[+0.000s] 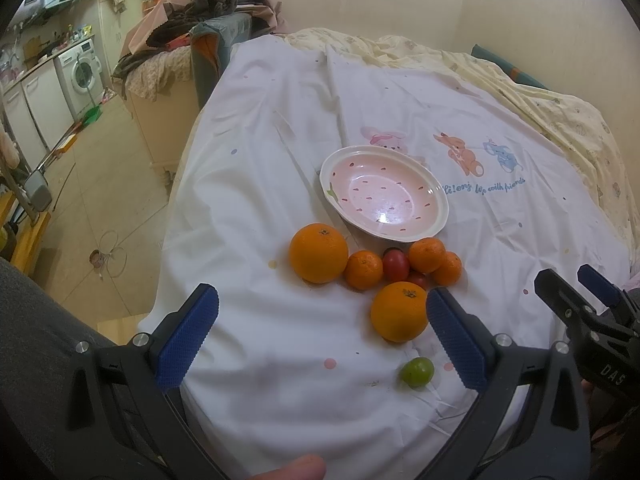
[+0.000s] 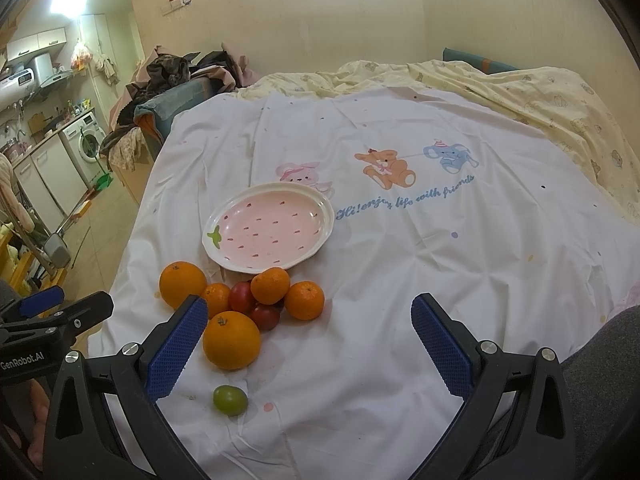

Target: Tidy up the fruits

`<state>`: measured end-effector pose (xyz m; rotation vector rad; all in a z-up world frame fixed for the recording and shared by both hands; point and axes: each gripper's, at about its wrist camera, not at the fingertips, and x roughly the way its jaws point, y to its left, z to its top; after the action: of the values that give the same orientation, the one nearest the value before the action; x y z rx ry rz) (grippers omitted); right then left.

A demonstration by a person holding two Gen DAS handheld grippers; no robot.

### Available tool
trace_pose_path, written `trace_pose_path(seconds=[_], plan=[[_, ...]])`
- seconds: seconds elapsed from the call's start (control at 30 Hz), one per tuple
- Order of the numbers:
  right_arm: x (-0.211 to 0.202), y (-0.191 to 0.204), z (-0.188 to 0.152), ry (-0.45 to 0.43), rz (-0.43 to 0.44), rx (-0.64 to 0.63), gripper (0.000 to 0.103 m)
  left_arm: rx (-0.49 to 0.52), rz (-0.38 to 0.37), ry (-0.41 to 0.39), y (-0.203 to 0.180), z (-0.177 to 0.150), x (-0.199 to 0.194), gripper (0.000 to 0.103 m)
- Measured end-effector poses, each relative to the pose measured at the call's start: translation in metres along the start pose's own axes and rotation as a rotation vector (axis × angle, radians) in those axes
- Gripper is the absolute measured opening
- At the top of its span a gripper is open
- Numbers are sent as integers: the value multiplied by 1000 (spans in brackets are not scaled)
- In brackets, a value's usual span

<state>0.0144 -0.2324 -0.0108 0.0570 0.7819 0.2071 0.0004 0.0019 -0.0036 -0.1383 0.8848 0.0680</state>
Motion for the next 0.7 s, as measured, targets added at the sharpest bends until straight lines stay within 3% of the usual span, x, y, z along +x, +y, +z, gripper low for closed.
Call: trace_pose_path(seconds=[0.7], plan=[[-1,5,1,-8,3,-6,103,-3,4,0,1,0,-1,102]])
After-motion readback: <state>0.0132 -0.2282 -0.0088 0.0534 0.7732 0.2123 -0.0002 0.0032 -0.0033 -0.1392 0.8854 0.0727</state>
